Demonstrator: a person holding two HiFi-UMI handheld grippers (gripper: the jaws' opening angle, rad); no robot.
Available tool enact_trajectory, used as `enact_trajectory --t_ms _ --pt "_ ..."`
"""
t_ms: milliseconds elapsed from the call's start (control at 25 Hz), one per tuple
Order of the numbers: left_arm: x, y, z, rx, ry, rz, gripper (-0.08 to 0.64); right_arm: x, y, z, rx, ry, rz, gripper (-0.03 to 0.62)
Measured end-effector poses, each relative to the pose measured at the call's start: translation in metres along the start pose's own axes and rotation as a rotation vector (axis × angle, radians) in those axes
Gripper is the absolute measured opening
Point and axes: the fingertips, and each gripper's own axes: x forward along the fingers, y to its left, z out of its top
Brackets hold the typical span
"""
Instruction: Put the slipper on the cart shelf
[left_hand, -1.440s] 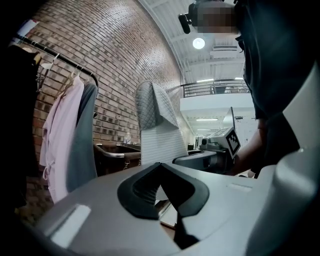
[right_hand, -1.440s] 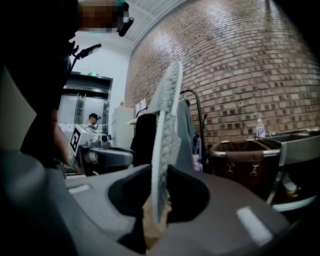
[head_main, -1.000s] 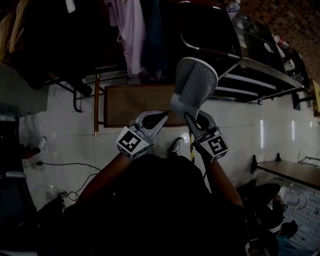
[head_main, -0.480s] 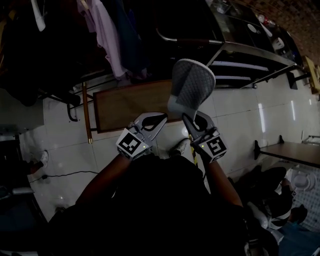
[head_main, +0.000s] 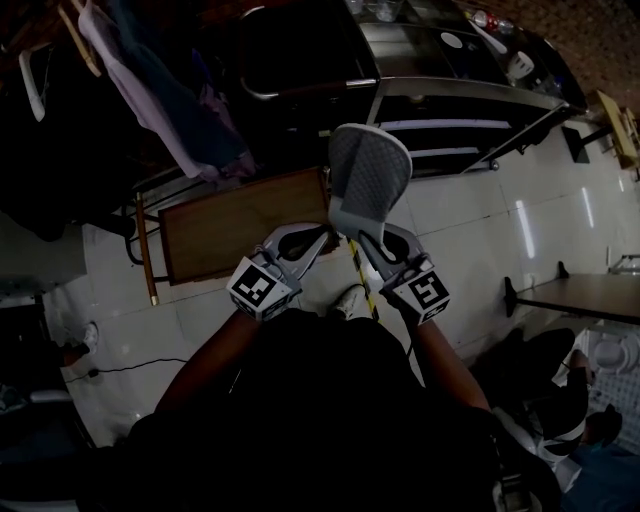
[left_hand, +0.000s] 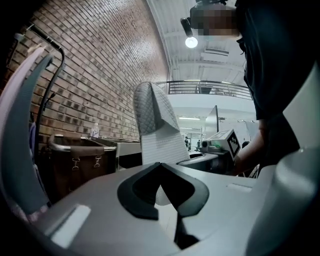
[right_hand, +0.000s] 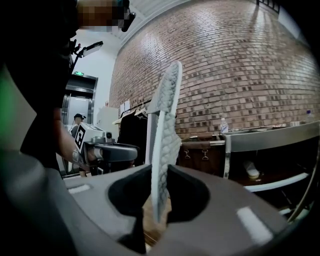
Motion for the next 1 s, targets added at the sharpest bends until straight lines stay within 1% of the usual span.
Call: enact_trajectory --t_ms 80,240,400,520,680,800,1000 --pt "0.024 -0.01 0.006 0.001 -0.004 -0.005 0.002 -0.013 -0.019 -0.005 0.0 -0.002 0.007 0.066" --pt "0.068 -0.027 0.008 0.028 0.0 -0.013 0.002 -0.036 -0.051 -0.013 0.022 0.017 0.026 0.066" --pt "0.095 -0.036 0.004 0.026 0.002 -0.016 0.002 -0.047 -0.077 -0.024 0.02 0.039 0.037 0.066" --pt "0.103 -0.035 0.0 0.041 0.009 -0.018 0.002 -0.048 -0.089 -0.031 0.039 0.054 0.03 0.066" --pt "0.11 -0.028 -0.002 0.018 0.052 -0.035 0.002 -0.042 -0.102 -0.039 0.06 0.057 0.019 0.066" --pt "0.12 -0.015 -0.009 0.033 0.044 -0.067 0.002 -0.028 -0.113 -0.039 0.05 0.067 0.005 0.066" --pt "0.137 0.001 -0.008 -0.004 0.035 -0.12 0.002 -0.013 -0.128 -0.036 0.056 0.092 -0.038 0.066"
